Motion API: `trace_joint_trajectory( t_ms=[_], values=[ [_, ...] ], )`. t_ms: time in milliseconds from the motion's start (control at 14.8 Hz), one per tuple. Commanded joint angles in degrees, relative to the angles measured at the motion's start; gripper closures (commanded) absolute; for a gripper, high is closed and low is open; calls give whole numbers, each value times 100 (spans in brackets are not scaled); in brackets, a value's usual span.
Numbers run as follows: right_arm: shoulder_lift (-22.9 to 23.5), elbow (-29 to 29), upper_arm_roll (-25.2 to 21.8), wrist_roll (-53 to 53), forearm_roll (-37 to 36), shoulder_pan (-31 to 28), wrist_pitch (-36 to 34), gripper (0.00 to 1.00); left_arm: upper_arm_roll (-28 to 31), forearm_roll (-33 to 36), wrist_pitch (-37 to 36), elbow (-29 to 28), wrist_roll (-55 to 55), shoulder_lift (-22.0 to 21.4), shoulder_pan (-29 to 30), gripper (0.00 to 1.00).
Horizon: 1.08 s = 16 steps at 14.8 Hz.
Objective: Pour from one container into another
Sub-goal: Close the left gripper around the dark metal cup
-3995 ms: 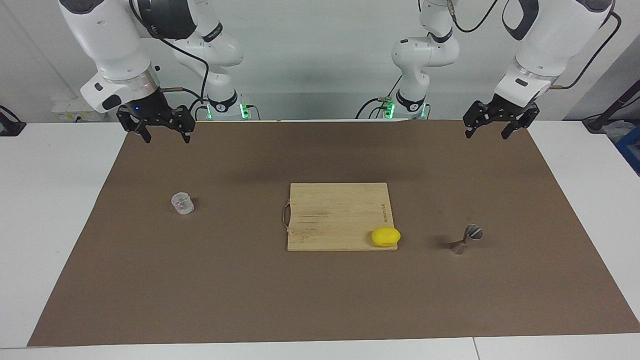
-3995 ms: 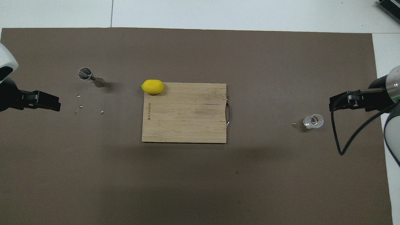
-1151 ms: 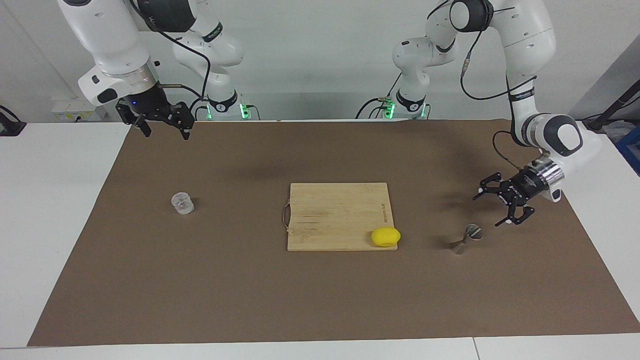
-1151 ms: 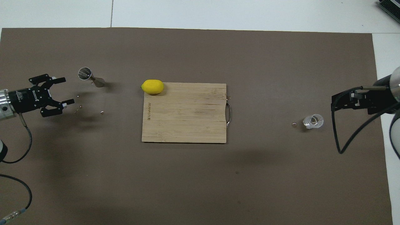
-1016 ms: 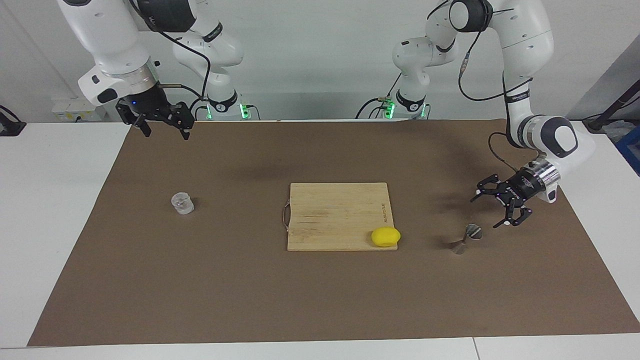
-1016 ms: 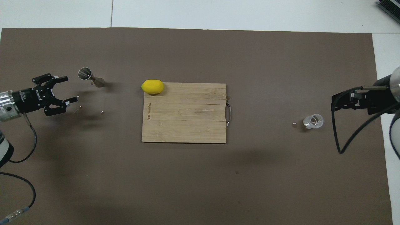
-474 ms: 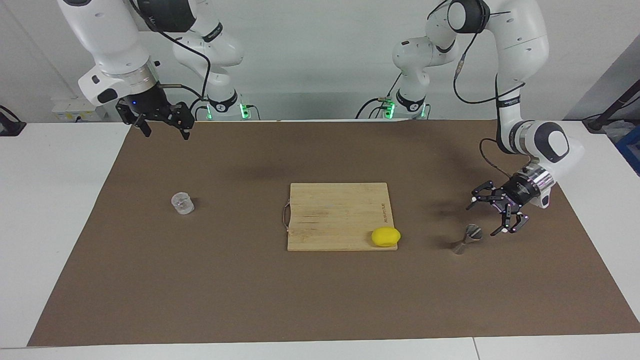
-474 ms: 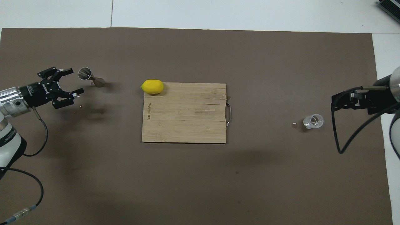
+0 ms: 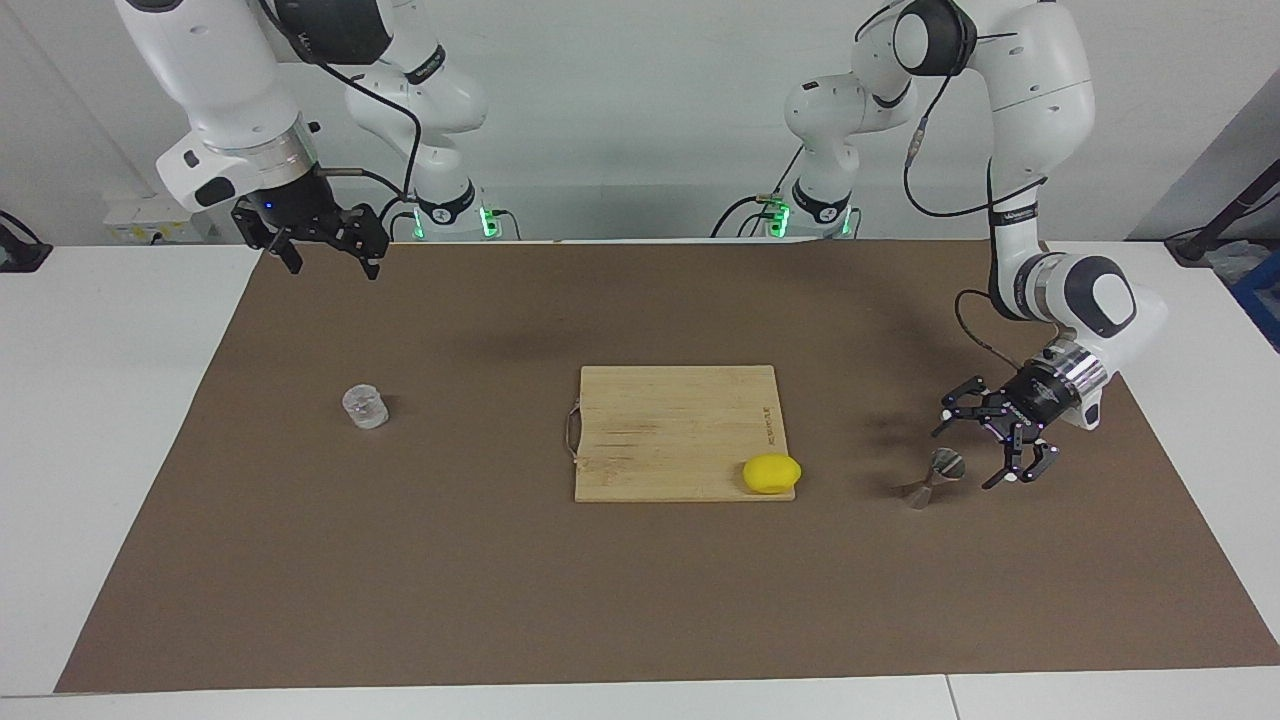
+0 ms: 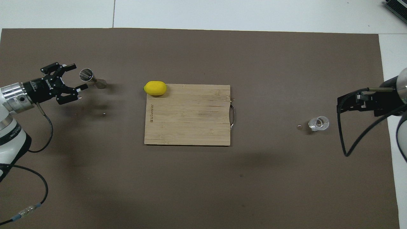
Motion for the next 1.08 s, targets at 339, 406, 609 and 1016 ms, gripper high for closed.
trace_joint_trajectory(
  t_ms=[339, 406, 609, 1016],
  values=[
    [-12, -27, 29, 95, 5, -20, -30, 0, -23, -239, 191, 90, -26, 100, -85, 0],
    [-12, -27, 29, 95, 5, -20, -30, 0, -32, -247, 199, 90, -26, 100, -94, 0],
    [-12, -27, 29, 95, 5, -20, -30, 0, -58, -256, 208, 81, -25, 100, -103, 1],
    [-12, -27, 29, 86, 5, -20, -21, 0, -67, -256, 200, 54, -26, 100, -103, 24]
  ],
)
